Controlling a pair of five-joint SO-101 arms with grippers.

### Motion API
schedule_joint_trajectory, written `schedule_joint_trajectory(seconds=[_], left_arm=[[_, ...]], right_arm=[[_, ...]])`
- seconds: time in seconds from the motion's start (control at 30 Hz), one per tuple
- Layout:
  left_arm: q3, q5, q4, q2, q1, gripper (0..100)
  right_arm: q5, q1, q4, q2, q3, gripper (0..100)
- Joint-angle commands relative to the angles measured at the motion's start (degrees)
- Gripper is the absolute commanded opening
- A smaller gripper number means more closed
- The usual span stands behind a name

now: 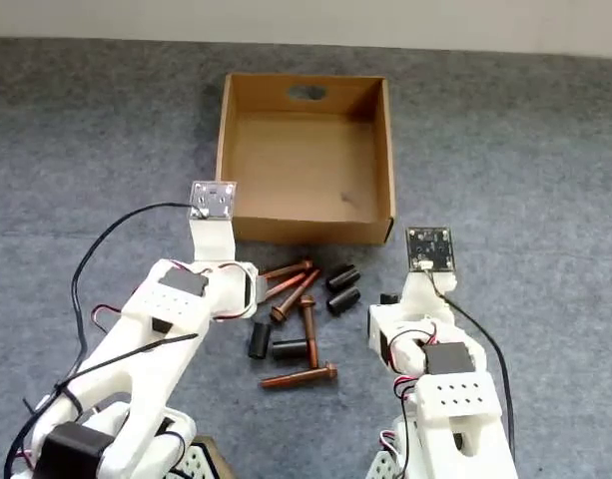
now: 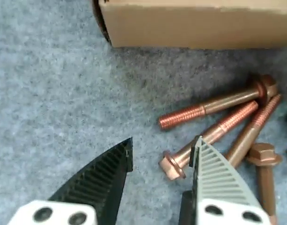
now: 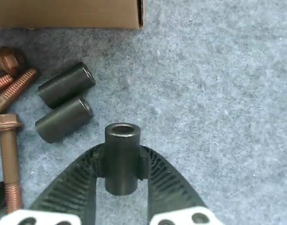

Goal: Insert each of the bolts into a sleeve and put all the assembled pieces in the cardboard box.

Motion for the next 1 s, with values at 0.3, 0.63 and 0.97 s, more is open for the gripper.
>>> schedule_joint_trajectory(seconds=[0.3, 0.63, 0.97], left_arm=[[2.86, 0.35, -0.79, -0.48, 2.51, 18], [2.86, 0.00, -0.79, -0.48, 2.33, 1], [1.36, -19.16, -0.79, -0.48, -7.60, 1]], right_arm=[[-0.35, 1.19, -0.75, -0.92, -0.13, 0.6], [-0.35, 1.19, -0.75, -0.92, -0.13, 0.6], [-0.35, 1.19, -0.75, -0.92, -0.13, 0.6]])
